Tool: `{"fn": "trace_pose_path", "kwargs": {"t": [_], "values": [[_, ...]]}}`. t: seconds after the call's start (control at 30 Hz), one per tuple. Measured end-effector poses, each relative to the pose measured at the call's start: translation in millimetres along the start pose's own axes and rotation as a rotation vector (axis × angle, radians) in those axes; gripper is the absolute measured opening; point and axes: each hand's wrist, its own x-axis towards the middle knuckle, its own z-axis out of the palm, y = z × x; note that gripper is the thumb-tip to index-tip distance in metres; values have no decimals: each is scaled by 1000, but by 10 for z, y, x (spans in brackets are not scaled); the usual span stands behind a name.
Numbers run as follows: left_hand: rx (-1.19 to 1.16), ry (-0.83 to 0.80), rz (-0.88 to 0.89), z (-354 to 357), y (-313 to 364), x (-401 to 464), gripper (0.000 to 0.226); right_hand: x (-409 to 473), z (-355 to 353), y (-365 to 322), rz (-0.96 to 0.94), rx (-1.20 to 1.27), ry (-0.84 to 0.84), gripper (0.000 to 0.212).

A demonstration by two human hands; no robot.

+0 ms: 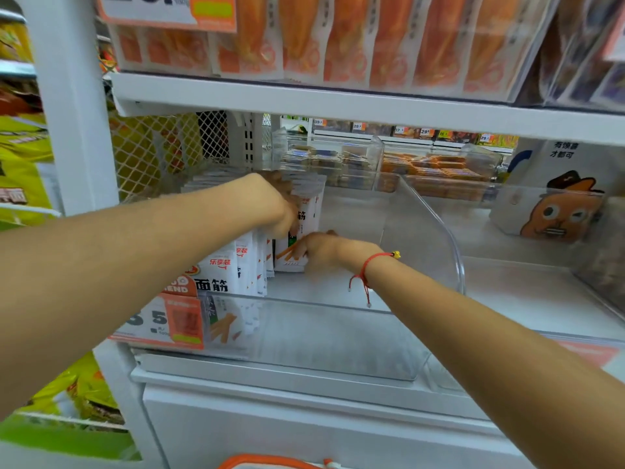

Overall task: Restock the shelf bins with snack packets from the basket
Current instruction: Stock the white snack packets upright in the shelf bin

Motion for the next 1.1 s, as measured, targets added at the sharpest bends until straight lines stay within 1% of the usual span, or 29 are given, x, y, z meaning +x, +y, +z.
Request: {"fn": "trace_pose_path", "kwargs": {"t": [0.1,0.17,0.2,0.27,0.4,0.47,0.53,0.6,0.67,0.73,0.83,0.97,1.1], "values": [[-8,-69,-3,29,24,14,52,-22,-16,24,-57,-85,-61,46],[-111,-122,-37,-9,9,-80,53,-102,-43,45,-60,-129,-130,54],[-180,-125,-42,-46,18,-172,54,-169,-45,59,-61,-116,-139,59],[-296,-82,-32,-140,21,-400,53,-301,-67,83,-42,-52,-134,61],[-411,162,-68,-270,-5,-858,48,-659,-191,79,-53,58,57,42],[-500,256,-94,-320,36,-1106,45,-946,-241,69,-77,141,221,38],[-652,337,-130,-360,127,-1366,40,-1281,-252,76,-111,248,404,30],[-784,426,-175,-385,283,-1625,34,-1630,-215,83,-147,354,520,22],[-906,507,-213,-372,482,-1862,28,-1941,-119,100,-172,408,539,17],[-1011,528,-212,-313,680,-2058,22,-2182,37,132,-178,441,498,12],[-1159,434,-148,-143,966,-2279,21,-2456,388,195,-157,482,410,6],[-1297,254,-76,249,1442,-2472,24,-2619,1074,319,-94,533,256,9],[-1354,46,-41,767,2041,-2463,27,-2649,1840,424,-7,597,66,14]]}}
